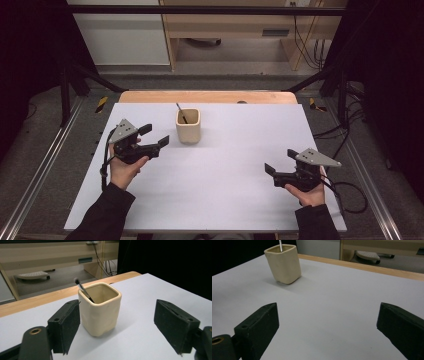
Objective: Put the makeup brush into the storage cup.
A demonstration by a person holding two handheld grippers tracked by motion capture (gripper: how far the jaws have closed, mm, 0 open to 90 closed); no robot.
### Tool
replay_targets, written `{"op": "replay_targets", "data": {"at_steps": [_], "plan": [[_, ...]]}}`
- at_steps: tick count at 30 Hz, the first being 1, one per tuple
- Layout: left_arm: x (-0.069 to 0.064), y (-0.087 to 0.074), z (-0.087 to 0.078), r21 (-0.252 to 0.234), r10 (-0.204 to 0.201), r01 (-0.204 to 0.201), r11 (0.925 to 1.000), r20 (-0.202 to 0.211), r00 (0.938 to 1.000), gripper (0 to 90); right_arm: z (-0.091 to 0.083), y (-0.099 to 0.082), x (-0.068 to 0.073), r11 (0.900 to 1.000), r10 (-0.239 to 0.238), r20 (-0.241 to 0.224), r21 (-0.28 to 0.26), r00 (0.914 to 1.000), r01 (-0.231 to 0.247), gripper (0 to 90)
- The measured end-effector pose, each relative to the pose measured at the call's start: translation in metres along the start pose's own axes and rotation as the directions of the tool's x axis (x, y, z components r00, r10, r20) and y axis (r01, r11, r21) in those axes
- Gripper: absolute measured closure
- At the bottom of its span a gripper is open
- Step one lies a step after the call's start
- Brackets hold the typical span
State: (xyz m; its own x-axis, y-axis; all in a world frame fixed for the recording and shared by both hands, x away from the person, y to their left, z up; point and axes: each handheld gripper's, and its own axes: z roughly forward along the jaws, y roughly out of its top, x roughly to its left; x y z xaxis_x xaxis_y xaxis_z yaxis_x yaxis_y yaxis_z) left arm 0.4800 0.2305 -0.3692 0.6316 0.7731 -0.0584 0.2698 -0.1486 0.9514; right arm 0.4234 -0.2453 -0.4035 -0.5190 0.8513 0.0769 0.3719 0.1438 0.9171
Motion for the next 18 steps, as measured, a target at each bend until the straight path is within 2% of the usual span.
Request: {"op": "replay_targets", "data": {"at_steps": [18], "plan": [[-0.004,-0.027,-0.03,0.018,0.033,-0.033,0.9993,-0.01,0.9994,10.6,0.0,0.0,0.0,1.0,-0.002,0.002,0.002,1.0,0.002,4.4]]}}
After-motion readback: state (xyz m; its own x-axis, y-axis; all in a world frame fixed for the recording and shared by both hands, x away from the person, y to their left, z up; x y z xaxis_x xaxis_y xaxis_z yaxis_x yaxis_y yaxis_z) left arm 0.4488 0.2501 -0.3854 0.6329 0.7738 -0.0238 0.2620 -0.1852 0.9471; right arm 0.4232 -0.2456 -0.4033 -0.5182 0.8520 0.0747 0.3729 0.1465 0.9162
